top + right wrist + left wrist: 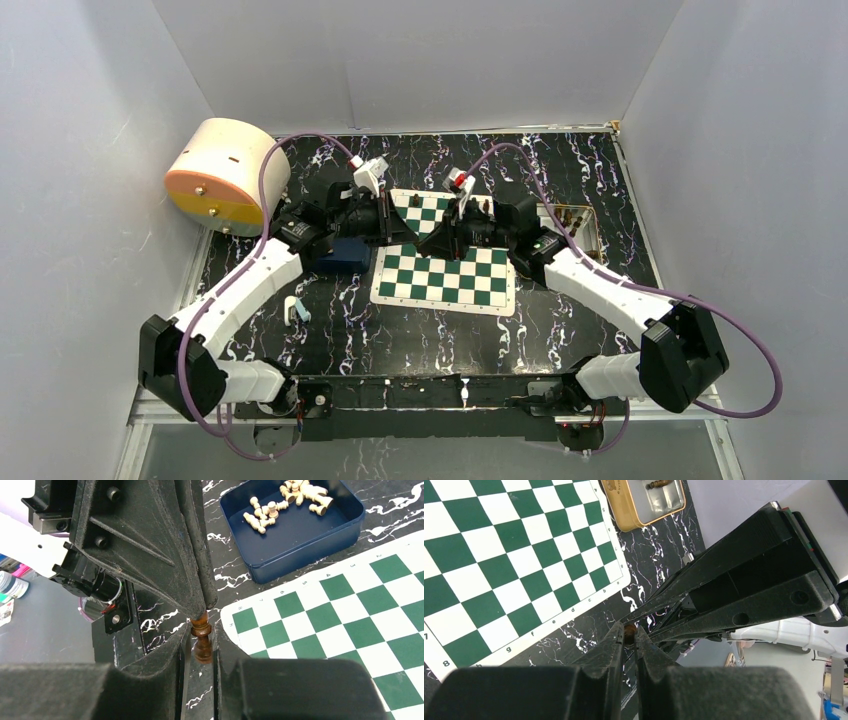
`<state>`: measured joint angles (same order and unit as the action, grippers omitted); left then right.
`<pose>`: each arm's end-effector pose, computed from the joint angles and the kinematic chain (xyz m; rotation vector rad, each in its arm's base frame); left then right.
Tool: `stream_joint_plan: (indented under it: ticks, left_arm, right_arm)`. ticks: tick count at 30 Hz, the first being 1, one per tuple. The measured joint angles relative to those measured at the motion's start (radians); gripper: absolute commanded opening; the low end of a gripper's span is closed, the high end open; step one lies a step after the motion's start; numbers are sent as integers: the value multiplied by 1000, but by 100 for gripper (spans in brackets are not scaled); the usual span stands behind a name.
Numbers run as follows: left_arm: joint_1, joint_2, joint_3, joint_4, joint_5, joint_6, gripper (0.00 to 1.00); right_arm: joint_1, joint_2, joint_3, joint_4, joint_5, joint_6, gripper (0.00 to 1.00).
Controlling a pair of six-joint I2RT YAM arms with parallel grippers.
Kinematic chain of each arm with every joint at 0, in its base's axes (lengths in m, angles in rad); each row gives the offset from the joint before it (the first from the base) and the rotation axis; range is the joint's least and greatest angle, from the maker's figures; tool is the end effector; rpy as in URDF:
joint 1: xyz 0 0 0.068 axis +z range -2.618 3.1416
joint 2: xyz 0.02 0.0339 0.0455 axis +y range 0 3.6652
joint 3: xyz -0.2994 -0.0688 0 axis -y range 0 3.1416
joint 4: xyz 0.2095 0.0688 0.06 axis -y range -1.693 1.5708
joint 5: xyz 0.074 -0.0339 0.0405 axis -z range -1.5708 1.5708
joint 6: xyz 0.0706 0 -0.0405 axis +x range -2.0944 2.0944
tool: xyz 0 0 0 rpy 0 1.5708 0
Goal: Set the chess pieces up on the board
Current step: Pick up the chess piece from the storage box, then place the chess piece on the chessboard.
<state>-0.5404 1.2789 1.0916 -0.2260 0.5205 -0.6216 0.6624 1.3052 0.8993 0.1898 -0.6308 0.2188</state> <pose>0.2175 -0.1714 0.3659 0.2828 2.1357 -1.2336 0.1996 0.2084 0.3467 -0.8775 1.6919 1.1764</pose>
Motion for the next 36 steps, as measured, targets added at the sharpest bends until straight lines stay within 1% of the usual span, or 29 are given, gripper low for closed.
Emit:
stream_joint_plan:
  ticks: [2,3,6,8,9,10,15,19,25,30,36]
  left_arm:
    - [0,11,0,1,-6,0,0]
    - [-1,17,0,0,-10,0,0]
    - [-4,44,0,2,-29,0,0]
    - [-4,64,1,8,-48,5,0]
    - [-4,76,2,10,-58,10,0]
    - [-4,86,2,12,-69,16,0]
    - [-4,169,37,14,-151,72,0]
    - [-5,261,101,18,-246,130,0]
    - [-5,423,214,45,-376,195,0]
    - [-5,574,347,80,-436,232,0]
    - [-22,676,455,115,-511,298,0]
  right_arm:
    - [0,0,-8,1,8,3,35]
    - [0,0,-15,1,12,2,41]
    - [0,-3,-34,-6,28,5,64]
    - [0,-14,-54,-11,47,6,83]
    - [0,-24,-68,-12,57,7,96]
    - [0,-39,-85,-15,69,9,98]
    - [0,-143,-146,-72,137,23,99]
    - [0,-257,-176,-129,185,43,99]
    - [0,-437,-209,-262,279,63,99]
    - [1,-516,-209,-359,374,68,99]
    - [0,-542,-209,-401,446,78,99]
